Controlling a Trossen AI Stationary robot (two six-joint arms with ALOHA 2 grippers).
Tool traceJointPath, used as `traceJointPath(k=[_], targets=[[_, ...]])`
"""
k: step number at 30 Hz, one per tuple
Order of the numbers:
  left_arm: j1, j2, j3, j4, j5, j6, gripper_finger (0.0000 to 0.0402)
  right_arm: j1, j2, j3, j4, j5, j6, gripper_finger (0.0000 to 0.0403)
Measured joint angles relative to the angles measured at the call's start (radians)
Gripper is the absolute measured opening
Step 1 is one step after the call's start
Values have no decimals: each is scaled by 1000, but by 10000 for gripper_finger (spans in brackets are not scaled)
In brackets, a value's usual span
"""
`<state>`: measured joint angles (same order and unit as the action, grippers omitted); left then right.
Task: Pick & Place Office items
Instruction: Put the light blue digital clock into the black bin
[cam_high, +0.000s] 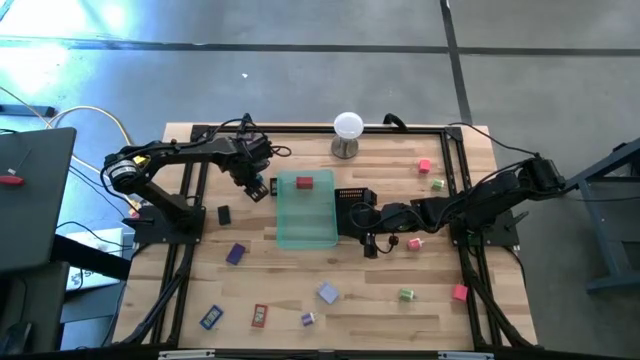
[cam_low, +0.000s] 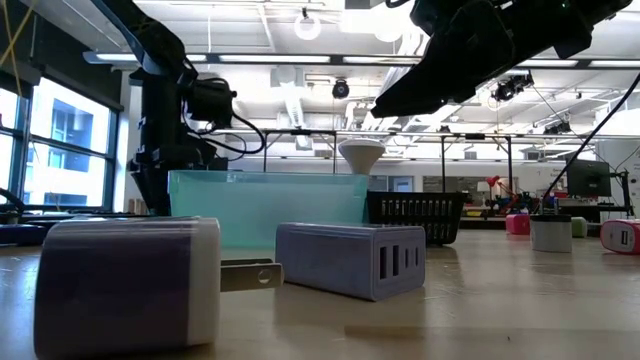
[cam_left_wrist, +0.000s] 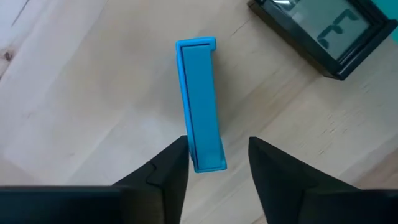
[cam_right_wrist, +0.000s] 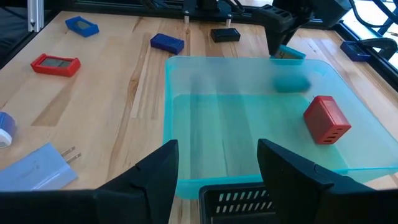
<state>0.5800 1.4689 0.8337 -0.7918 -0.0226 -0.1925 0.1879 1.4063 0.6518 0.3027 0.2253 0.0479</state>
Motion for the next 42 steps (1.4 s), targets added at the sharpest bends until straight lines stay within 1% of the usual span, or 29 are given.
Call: traceJointPath(k=[14,18,22,24,29,32,35,37,39,42], targets=[[-4,0,0,0,-62,-42,51,0,0,0,0,0,1,206],[-35,-8,1,5,-96,-40,46,0,0,0,0,0,2,206],[-84,-61,4,1,-107,-54,46,0,0,0,1,2,2,206],[-116,-106,4,-15,-113,-78,46,0,0,0,4,-1,2,206],[-196,-272,4,-65,-119,-149,46,0,0,0,20,-70,4,206],[-263,-389,4,-68,-118,-215,46,0,0,0,63,-52,3,206],[-357,-495,4,-68,-125,-291,47,-1,0,1,112,-14,-14,206],[-431,-552,4,-60,-162,-326,47,-2,0,1,142,-11,-24,206],[-509,-589,4,-22,-205,-337,47,-1,0,1,167,-15,-24,206],[-621,-604,5,73,-261,-334,47,-1,0,1,199,-15,-26,206]])
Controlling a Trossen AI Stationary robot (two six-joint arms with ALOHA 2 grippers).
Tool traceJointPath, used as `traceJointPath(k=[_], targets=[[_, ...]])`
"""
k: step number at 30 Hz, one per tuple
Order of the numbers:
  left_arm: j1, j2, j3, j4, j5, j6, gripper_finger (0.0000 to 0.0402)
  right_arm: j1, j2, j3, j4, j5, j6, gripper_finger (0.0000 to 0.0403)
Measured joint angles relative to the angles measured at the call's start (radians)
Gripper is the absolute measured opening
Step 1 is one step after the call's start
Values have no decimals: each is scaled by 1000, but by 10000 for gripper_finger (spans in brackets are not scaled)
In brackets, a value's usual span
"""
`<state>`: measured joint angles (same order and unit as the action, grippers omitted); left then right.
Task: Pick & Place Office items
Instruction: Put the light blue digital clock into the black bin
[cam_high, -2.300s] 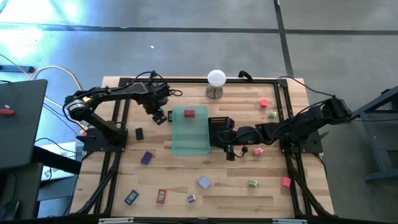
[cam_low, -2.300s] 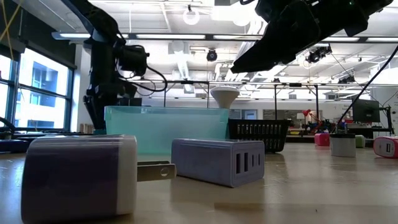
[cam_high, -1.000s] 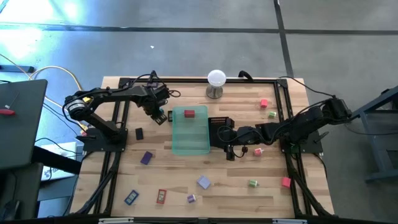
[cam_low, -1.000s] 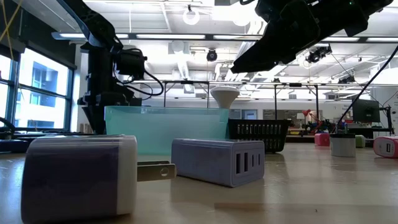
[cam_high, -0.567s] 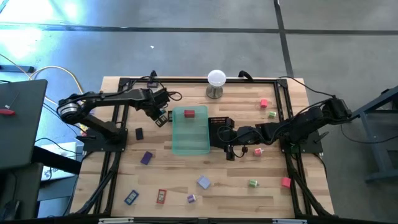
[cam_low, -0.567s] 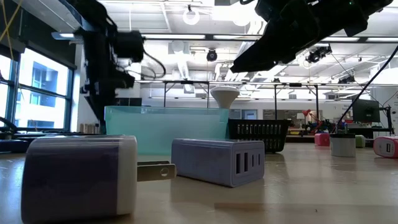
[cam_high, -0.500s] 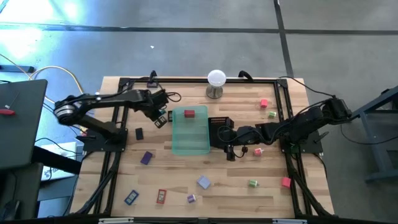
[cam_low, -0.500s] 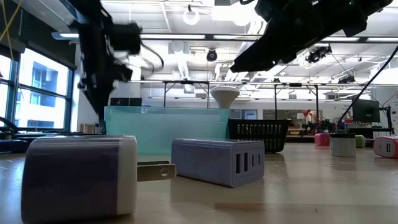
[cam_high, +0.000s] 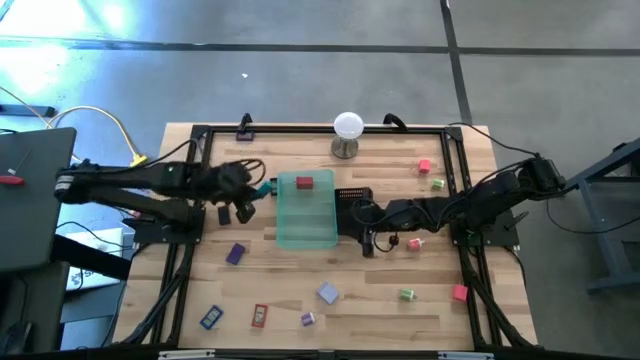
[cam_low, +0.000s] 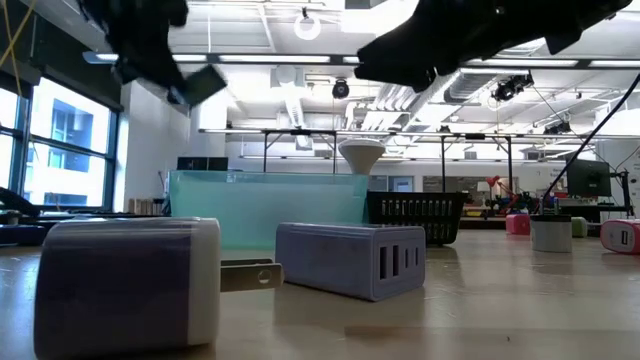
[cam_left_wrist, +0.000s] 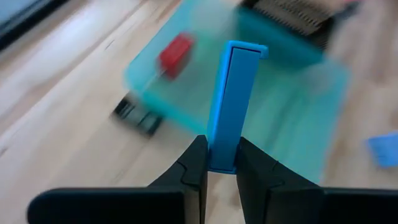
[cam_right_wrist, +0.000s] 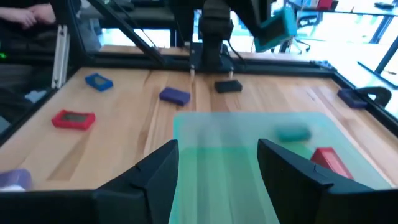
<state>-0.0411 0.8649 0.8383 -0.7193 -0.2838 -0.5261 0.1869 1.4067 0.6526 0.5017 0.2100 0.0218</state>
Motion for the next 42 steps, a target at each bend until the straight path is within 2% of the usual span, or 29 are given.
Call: traceJointPath(k=[5,12,18,26,34,42], targets=[[-144,70,0,192,-37,71,47,0,0,0,20,0,0,206],[-236,297,0,516,-65,225,47,0,0,0,21,0,0,206],[-214,425,0,655,-35,287,47,0,0,0,40,-3,-20,206],[-134,540,0,857,112,290,47,-12,0,0,42,-3,-25,206],[-101,559,0,900,116,291,47,-13,0,0,33,-5,-26,206],[-98,629,-1,1007,117,346,47,-26,0,-1,33,-5,-25,206]])
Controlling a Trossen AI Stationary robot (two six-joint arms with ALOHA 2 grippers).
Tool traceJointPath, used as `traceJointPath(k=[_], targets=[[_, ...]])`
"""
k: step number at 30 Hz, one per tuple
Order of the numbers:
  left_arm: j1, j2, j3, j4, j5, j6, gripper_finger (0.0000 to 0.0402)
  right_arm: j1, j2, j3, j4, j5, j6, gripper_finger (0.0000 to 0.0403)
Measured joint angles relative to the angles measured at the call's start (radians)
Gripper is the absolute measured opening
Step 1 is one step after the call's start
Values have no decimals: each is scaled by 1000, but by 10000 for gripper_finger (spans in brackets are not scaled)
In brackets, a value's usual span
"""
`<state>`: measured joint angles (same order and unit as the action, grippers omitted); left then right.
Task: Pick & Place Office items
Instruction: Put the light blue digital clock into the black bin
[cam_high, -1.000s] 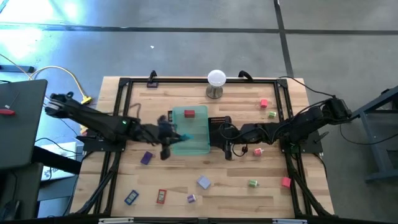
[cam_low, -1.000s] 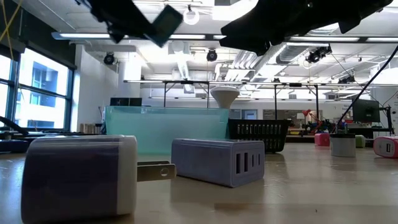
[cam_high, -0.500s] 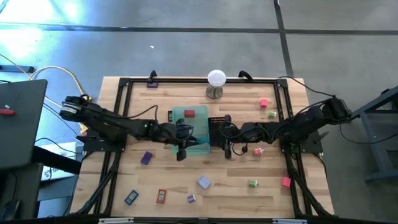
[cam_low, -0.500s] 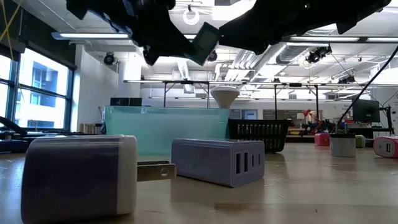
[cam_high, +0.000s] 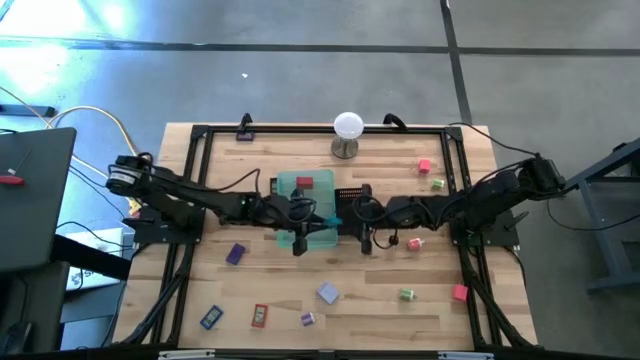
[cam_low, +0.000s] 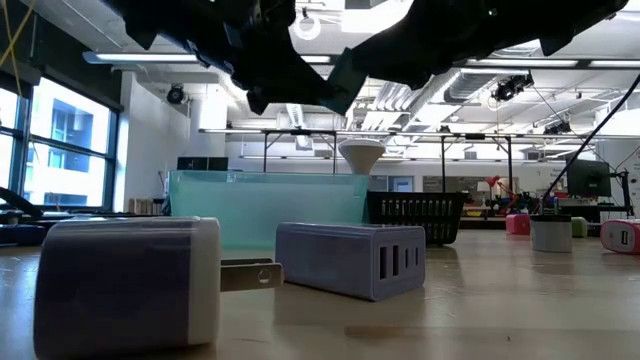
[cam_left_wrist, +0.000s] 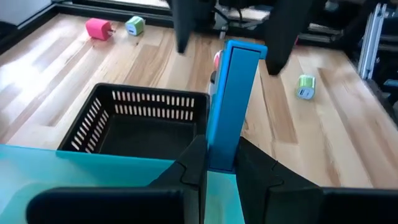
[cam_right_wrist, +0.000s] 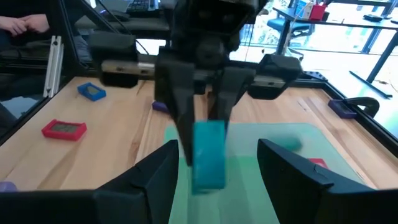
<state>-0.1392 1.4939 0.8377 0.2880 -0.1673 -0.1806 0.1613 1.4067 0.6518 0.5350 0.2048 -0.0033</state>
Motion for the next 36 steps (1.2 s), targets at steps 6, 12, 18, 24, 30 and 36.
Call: traceJointPath(k=[6,12,18,24,30,36], targets=[[0,1,1,25,0,2,47,-1,0,0,-5,-6,-1,206],[7,1,1,29,0,2,47,-1,0,0,-8,-6,-1,203],[7,1,1,29,-2,1,47,-1,0,0,-9,-6,-2,163],[7,1,1,28,-2,1,47,-1,0,0,-9,-5,-21,87],[8,1,1,27,28,18,56,-1,0,0,-10,-2,-45,46],[7,1,1,33,22,26,107,-1,0,0,-10,-4,-43,46]])
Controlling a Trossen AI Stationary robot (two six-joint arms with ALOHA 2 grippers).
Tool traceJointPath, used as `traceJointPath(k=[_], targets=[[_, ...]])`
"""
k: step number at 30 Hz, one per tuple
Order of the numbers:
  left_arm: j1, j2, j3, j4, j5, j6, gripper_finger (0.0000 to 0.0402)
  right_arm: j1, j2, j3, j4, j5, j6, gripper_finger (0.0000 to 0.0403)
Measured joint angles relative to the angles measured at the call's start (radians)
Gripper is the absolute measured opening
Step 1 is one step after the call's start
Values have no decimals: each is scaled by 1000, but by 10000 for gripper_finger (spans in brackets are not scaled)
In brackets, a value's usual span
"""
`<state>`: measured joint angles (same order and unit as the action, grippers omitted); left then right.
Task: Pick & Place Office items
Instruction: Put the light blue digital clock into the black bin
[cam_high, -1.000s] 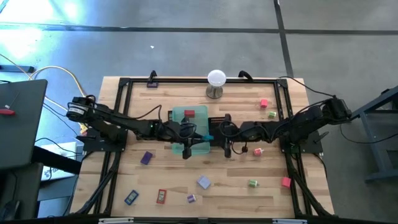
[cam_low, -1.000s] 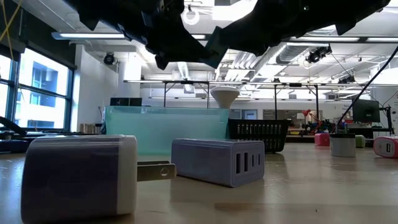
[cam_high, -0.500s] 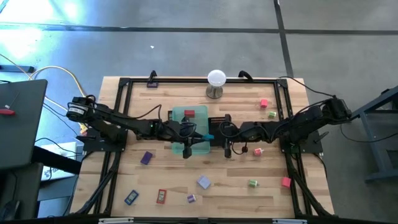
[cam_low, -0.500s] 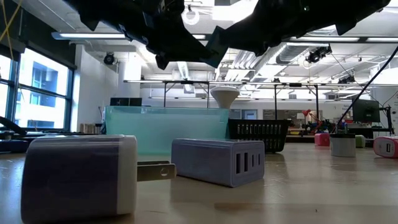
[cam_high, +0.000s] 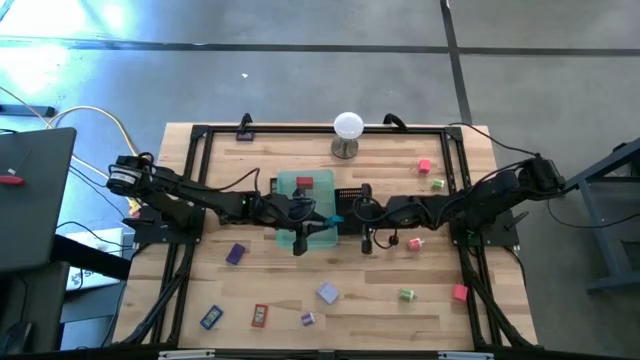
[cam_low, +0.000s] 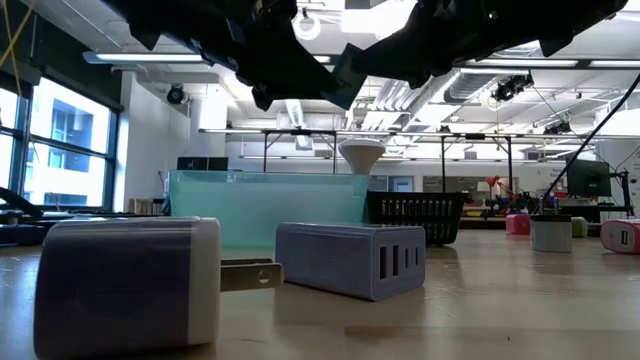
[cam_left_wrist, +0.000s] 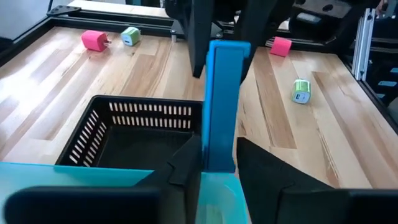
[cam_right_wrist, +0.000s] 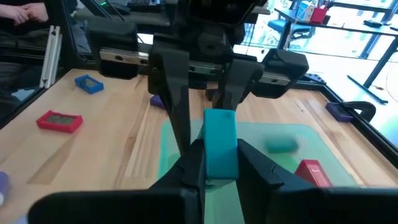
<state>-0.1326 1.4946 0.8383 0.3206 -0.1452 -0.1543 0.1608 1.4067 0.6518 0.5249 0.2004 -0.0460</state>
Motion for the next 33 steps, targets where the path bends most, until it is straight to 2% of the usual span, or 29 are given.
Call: traceJointPath(k=[8,16,21,23,26,33], targets=[[0,-1,0,-2,31,29,126,5,0,0,-95,36,55,47],[0,-1,0,-19,31,30,127,63,-94,0,-302,247,107,47],[0,-1,0,-35,31,34,128,57,-135,1,-482,391,234,47],[0,-1,0,-35,30,35,128,28,-131,0,-543,393,294,48],[0,-1,0,-36,30,35,128,-22,-96,0,-545,365,357,48],[0,-1,0,-37,29,33,128,-117,14,0,-448,260,326,49]])
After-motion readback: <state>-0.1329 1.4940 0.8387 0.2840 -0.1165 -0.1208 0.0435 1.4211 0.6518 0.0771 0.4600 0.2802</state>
